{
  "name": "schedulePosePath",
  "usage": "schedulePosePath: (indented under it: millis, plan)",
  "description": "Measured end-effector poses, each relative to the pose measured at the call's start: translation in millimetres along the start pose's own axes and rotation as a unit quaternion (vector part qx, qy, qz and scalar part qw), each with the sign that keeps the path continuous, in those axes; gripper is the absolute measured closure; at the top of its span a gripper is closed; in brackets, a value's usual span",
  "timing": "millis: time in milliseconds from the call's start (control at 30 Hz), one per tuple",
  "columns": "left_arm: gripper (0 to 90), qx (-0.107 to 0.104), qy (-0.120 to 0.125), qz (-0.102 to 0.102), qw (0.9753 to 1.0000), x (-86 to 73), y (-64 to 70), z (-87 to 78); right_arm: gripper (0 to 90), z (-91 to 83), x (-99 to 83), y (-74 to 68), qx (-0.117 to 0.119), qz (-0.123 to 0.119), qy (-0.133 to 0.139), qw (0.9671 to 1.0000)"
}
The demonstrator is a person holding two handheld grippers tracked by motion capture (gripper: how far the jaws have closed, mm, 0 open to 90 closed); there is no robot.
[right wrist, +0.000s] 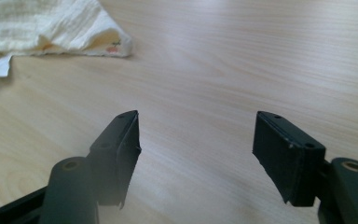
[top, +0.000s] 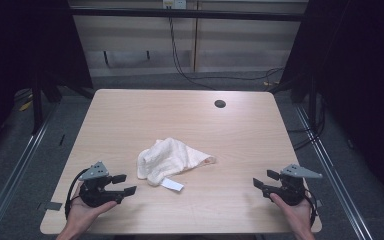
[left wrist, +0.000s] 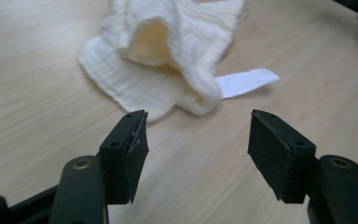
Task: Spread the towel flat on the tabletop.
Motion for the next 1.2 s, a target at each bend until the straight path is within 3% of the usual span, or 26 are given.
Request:
schedulePosePath:
  millis: [133, 200, 400, 500, 700, 767, 933, 1000, 1067, 1200]
  plan:
    - [36.6, 0.011, 0.009, -0.003, 0.9999, 2.3, -2.4, -1.9, 31.4, 1.7, -3.2, -6.0, 0.023, 0.008, -0.014, 0.9996]
    - [37.2, 0.015, 0.009, -0.012, 0.9998, 2.2, -4.8, -3.1, 31.4, 2.1, -2.2, -7.4, 0.019, 0.005, -0.010, 0.9998]
    - [41.9, -0.001, 0.007, -0.027, 0.9996, 2.8, -2.4, -0.7, 31.4, 3.6, -5.6, -13.2, 0.042, 0.008, -0.023, 0.9988]
    - [43.0, 0.000, -0.011, -0.019, 0.9998, 1.2, -4.4, 4.4, 31.4, 3.7, -6.6, -15.2, 0.051, 0.009, -0.029, 0.9982]
    - [44.4, -0.003, -0.019, 0.003, 0.9998, 6.1, -2.4, 12.8, 31.5, 3.4, -5.9, -18.0, 0.058, 0.012, -0.031, 0.9978]
    - [45.6, -0.015, -0.003, 0.011, 0.9998, 20.0, 2.4, 16.0, 31.5, 2.7, -7.2, -21.4, 0.070, 0.011, -0.038, 0.9968]
    - [52.5, -0.048, -0.009, 0.046, 0.9977, 34.6, 15.2, 20.8, 29.0, -2.0, -4.4, -29.9, 0.085, 0.005, -0.029, 0.9960]
    - [51.9, -0.050, -0.013, 0.048, 0.9975, 36.7, 15.2, 26.6, 24.3, -3.0, -4.3, -34.6, 0.093, -0.001, -0.029, 0.9953]
    - [51.9, -0.051, -0.022, 0.052, 0.9971, 38.0, 12.6, 33.5, 24.8, -2.7, -4.2, -37.8, 0.098, -0.001, -0.026, 0.9949]
    - [54.4, -0.052, -0.016, 0.051, 0.9972, 48.8, 7.8, 39.9, 25.2, 0.8, -1.6, -40.1, 0.104, -0.003, -0.018, 0.9944]
Point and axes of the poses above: each handheld gripper's, and its own axes: z roughly forward along the jaws, x roughly out of its top, y roughly to its right, the point moved 8 cm from there along z, roughly forward along the jaws, and after that the axes turned 13 degrees about y, right-handed, at the moved point
